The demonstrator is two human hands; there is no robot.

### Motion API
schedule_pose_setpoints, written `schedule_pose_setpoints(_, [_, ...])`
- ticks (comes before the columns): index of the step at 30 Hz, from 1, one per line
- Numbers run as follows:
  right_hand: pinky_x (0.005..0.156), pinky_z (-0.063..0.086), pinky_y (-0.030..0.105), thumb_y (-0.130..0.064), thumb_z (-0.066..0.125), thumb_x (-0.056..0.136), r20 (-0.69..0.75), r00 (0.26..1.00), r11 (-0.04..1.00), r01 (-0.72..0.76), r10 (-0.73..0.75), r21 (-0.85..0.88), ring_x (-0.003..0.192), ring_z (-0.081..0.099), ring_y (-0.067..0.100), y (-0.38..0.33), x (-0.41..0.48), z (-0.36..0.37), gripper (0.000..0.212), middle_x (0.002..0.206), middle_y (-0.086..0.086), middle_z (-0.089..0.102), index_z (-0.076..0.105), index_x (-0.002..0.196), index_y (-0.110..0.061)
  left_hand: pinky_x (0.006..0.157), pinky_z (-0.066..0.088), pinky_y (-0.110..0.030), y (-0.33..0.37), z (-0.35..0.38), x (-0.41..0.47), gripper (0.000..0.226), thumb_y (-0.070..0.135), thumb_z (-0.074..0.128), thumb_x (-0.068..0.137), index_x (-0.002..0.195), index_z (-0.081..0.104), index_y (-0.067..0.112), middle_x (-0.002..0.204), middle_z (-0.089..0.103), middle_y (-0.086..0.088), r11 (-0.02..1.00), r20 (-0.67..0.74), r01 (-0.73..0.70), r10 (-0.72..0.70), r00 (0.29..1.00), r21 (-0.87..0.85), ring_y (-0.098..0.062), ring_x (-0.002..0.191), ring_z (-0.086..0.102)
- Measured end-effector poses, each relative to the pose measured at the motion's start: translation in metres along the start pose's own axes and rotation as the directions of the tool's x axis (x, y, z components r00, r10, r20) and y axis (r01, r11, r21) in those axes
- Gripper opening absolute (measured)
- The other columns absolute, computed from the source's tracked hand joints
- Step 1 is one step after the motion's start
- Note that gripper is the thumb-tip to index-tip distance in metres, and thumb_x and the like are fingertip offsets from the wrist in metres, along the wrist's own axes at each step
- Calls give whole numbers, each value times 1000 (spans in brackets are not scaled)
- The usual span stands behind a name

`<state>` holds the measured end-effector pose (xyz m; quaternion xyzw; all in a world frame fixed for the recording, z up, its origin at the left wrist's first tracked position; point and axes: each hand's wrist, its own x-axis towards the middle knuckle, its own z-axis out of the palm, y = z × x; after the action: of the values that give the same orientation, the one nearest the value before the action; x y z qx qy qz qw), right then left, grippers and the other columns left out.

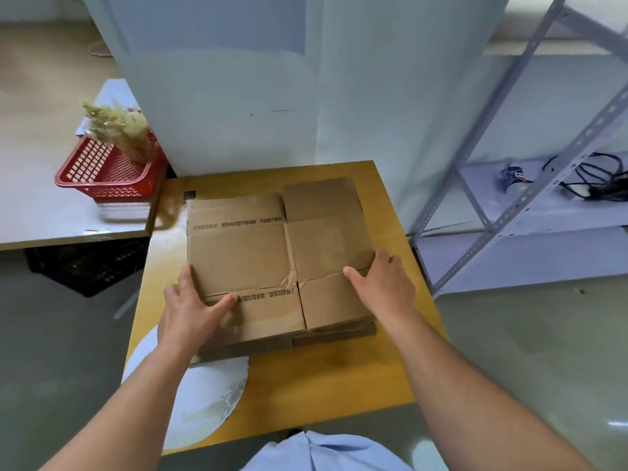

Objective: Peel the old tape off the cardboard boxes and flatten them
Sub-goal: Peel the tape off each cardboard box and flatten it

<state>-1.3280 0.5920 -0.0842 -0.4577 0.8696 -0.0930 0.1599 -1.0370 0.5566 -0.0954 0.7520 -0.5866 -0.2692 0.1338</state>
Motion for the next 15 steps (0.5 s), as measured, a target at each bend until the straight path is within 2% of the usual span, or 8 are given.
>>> schedule_pose_setpoints(2, [78, 45, 37, -62, 51, 85, -26, 1000, 998, -10, 9, -64, 111, 49, 30, -1, 0, 2, 67, 124, 12, 45, 42, 128, -12, 98, 40, -46, -3, 2, 5, 101, 58, 71, 73, 150, 13, 26, 136, 31, -13, 999, 7, -2, 2, 1000, 32, -35, 125, 41])
schedule_pose_setpoints(4, [94, 41, 40, -52, 56, 86, -93, 994, 989, 37, -51, -140, 124, 39, 32, -8, 1, 4, 63, 137, 15, 37, 40, 133, -12, 108, 28, -48, -4, 4, 8, 101, 60, 70, 73, 150, 17, 23, 149, 19, -12, 994, -35, -30, 34, 999, 109, -33, 138, 25])
schedule_pose_setpoints(6, [111, 26, 44, -32, 58, 86, -107, 971, 967, 195, -214, -162, 137, 23, 33, -22, 5, 8, 65, 151, 14, 21, 29, 142, -16, 115, 10, -47, 1, 8, 11, 102, 59, 70, 75, 152, 12, 25, 158, -1, -7, 978, -73, -101, 115, 991, 181, -27, 145, 4])
schedule_pose_setpoints(8, [115, 11, 42, -24, 54, 88, -36, 926, 922, 369, -375, -114, 144, 11, 29, -40, 12, 14, 68, 157, 6, 10, 21, 148, -23, 116, -6, -41, 11, 13, 17, 102, 53, 68, 78, 153, 2, 32, 159, -18, -4, 942, -45, -226, 244, 969, 249, -21, 146, -14])
schedule_pose_setpoints(11, [115, 2, 42, -47, 38, 95, 63, 890, 889, 455, -451, -62, 146, 5, 24, -57, 23, 25, 59, 159, 2, 9, 20, 148, -29, 114, -20, -37, 24, 24, 29, 87, 47, 53, 88, 150, -7, 40, 154, -32, 2, 858, 85, -375, 369, 925, 350, -13, 137, -37])
schedule_pose_setpoints(13, [115, -3, 44, -59, 22, 94, 75, 891, 880, 454, -448, -139, 146, 3, 23, -56, 27, 34, 62, 159, 3, 9, 17, 149, -31, 116, -18, -41, 22, 32, 34, 68, 52, 24, 93, 149, -11, 40, 154, -31, 1, 810, 129, -420, 405, 905, 409, -13, 134, -39])
schedule_pose_setpoints(15, [115, -8, 44, -62, 7, 91, 60, 886, 859, 462, -461, -222, 147, -1, 23, -51, 25, 44, 67, 160, 4, 6, 10, 150, -31, 115, -19, -43, 18, 40, 34, 61, 59, -2, 91, 146, -21, 40, 153, -33, 1, 779, 116, -410, 406, 906, 474, -16, 136, -40])
